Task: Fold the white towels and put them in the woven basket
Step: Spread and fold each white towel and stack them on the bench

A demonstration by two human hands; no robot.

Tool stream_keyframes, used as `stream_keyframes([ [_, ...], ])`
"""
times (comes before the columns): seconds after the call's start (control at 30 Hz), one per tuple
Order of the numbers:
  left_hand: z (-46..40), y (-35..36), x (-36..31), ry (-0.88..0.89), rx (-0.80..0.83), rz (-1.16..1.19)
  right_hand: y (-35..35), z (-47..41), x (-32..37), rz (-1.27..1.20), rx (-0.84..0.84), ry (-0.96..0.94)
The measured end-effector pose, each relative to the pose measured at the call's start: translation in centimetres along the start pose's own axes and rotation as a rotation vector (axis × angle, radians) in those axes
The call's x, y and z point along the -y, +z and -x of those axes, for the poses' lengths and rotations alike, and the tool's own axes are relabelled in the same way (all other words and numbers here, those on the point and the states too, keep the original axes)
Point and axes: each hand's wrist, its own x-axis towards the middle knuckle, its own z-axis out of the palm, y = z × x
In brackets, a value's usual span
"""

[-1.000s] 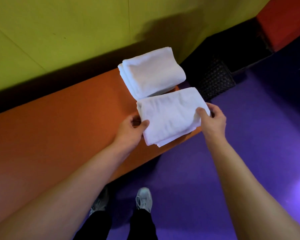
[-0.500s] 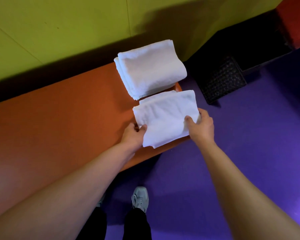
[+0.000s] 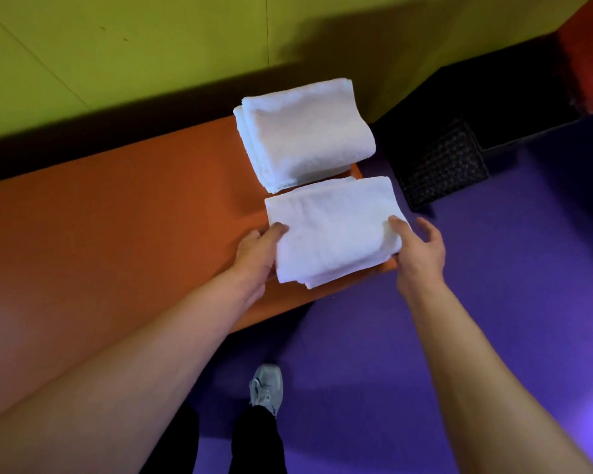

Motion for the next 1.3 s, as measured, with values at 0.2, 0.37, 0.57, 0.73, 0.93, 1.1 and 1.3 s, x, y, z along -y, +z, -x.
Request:
stream_keyframes([
  [0.2,2.3,-0.2,-0.7,0.002,0.146,-0.021,-0.6,1.1,-0.5,-0.069,0.223,0.099],
  [0.37,7.7,-0.3,1.1,-0.100,0.425,0.222,0.3,1.6,2.9,0.038,0.118,-0.178],
  [0.57,6.3,0.3,-0.1,0.010,0.406,-0.055,2.9,0.4,7.7,0.277,0.391,-0.295],
  [0.73,5.2,1.4,1.8,0.124,0.276,-0.246,4.2,-0.2,7.1,0.477,0.377,-0.512],
  [0.93,4.4,1.4,2.8,0.319,0.111,-0.803,3.5,1.3,1.7,0.929,0.047,-0.741],
  [1.1,5.2,1.8,2.9,0.279,0.136,-0.758,2.0,2.1,-1.3,0.781,0.091,-0.385],
  [1.3,6.8,2.8,3.2,0.462,0.134,-0.578,2.6,2.3,-1.2,0.719,0.040,-0.776],
])
